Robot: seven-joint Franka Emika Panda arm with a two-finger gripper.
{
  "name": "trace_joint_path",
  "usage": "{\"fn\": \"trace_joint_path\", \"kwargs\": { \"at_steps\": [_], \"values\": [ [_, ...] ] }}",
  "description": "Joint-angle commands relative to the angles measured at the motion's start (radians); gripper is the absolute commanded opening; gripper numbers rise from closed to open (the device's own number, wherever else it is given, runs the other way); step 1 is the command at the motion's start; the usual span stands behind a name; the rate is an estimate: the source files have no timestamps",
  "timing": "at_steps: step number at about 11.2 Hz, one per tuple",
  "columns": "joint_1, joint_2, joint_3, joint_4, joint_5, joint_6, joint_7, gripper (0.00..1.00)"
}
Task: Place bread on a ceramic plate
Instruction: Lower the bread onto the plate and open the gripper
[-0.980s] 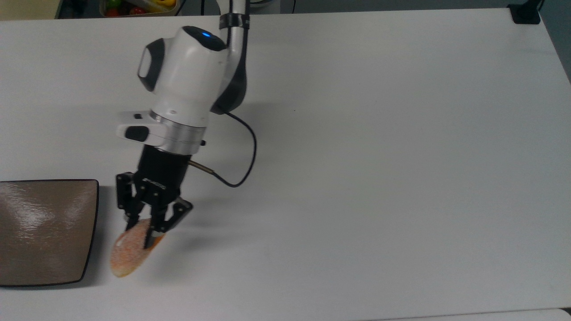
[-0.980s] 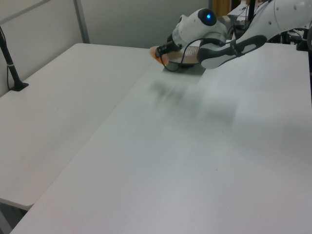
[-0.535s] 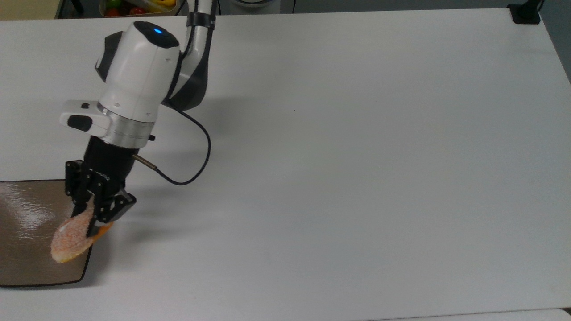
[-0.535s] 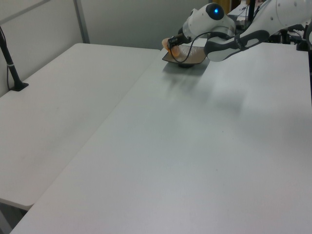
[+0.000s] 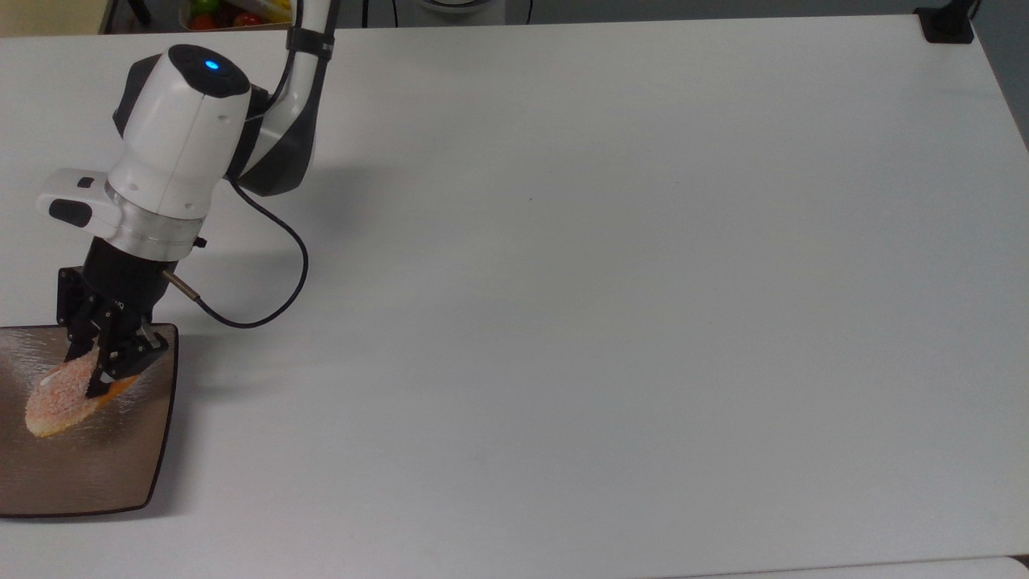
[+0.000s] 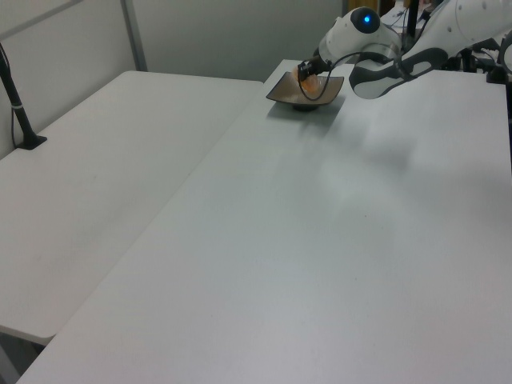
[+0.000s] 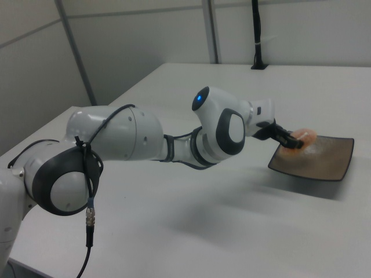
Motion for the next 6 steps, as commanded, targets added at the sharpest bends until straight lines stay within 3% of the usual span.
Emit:
{"fn": "trace_joint_path", "kwargs": {
  "at_steps": [1, 3, 4, 6],
  "values": [
    [-0.012, 0.001, -0.012, -0.028, -0.016, 0.031, -0.012, 0.42],
    [-0.015, 0.002, -0.012, -0.038, -0.015, 0.03, -0.017, 0.6],
    [-0.014, 0.002, -0.012, -0.041, -0.015, 0.03, -0.023, 0.74],
    [-0.003, 0.004, -0.013, -0.042, -0.021, 0.027, -0.023, 0.9]
  ]
}}
